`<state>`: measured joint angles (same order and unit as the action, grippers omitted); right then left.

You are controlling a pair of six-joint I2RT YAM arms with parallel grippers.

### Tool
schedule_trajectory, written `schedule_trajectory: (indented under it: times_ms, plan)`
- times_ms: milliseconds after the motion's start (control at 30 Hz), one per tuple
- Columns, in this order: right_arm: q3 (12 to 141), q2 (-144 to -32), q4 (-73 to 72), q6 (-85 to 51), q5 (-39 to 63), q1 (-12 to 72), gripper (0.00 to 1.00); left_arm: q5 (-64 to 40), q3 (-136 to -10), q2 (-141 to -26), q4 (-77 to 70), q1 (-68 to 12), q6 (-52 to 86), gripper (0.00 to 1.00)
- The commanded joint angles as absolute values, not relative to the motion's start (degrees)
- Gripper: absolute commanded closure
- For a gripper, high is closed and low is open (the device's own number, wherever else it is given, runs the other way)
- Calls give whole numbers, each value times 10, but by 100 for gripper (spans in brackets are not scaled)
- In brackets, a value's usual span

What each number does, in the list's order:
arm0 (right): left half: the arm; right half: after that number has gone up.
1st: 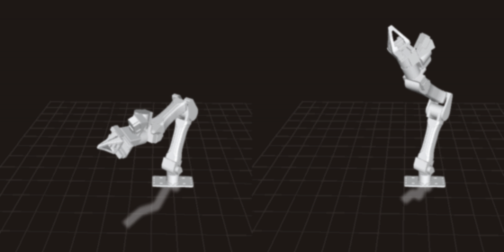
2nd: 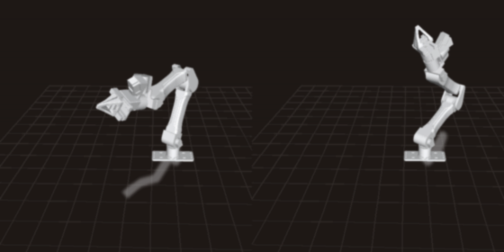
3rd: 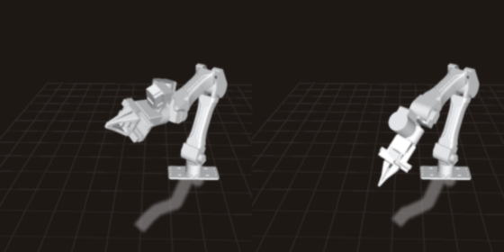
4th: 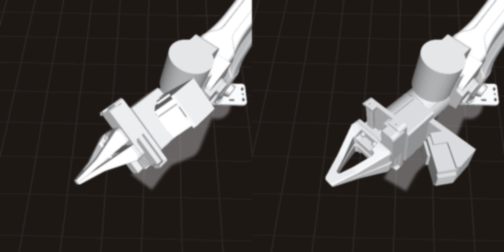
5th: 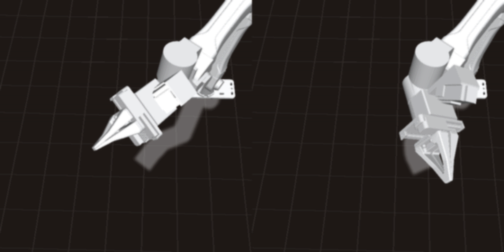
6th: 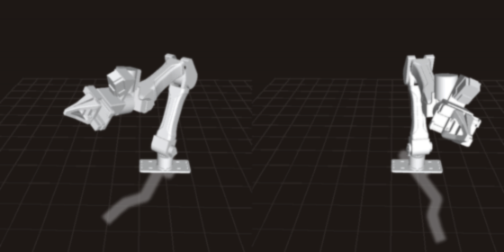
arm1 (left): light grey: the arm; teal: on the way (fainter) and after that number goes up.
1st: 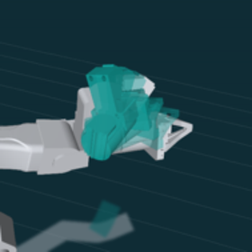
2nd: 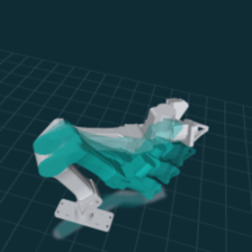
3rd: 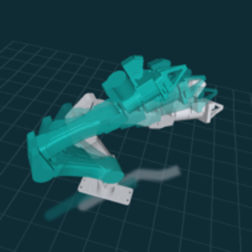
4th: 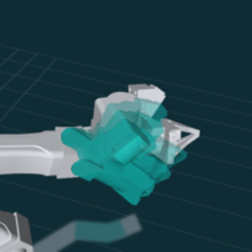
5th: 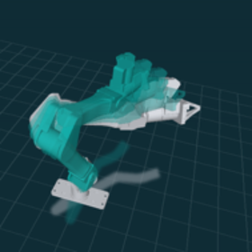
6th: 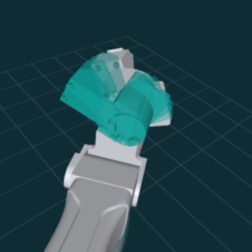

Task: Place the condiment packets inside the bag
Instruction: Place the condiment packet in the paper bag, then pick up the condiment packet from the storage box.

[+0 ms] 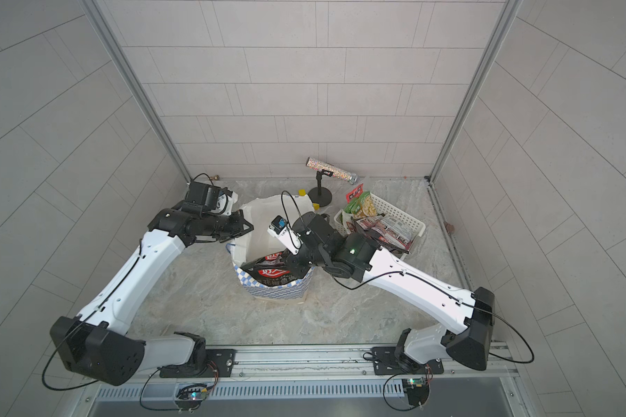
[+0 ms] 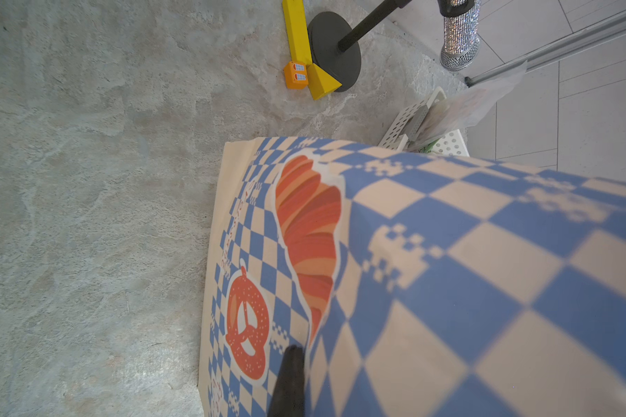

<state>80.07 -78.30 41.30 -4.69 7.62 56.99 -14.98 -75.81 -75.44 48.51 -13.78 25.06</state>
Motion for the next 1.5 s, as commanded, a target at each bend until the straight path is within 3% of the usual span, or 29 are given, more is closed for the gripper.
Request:
schedule_trajectory:
  times_ms: [0,67,333,500,600,933,1100,1233,1467]
  plan:
    - [806,-768,412,-9,124,574,84,-153,-760,-755,481,-135,241,100]
    - [803,-757,416,-9,92,573,72,-154,-762,-757,481,-136,240,100]
    - [786,-665,379,-44,-54,551,41,-151,-760,-756,482,-136,237,100]
    - [733,-610,372,-141,-27,315,32,-152,-760,-759,483,-136,239,100]
    - [692,-619,375,-134,-43,216,24,-154,-760,-760,484,-136,238,100]
    - [633,-687,483,-84,-107,166,0,-159,-760,-776,485,-136,237,100]
    - [610,-701,505,-81,-190,167,1,-168,-759,-783,484,-136,238,100]
    - [606,-726,493,-81,-194,165,6,-168,-759,-786,483,-136,239,100]
    - [638,-801,485,-77,-247,141,30,-170,-761,-785,484,-136,240,100]
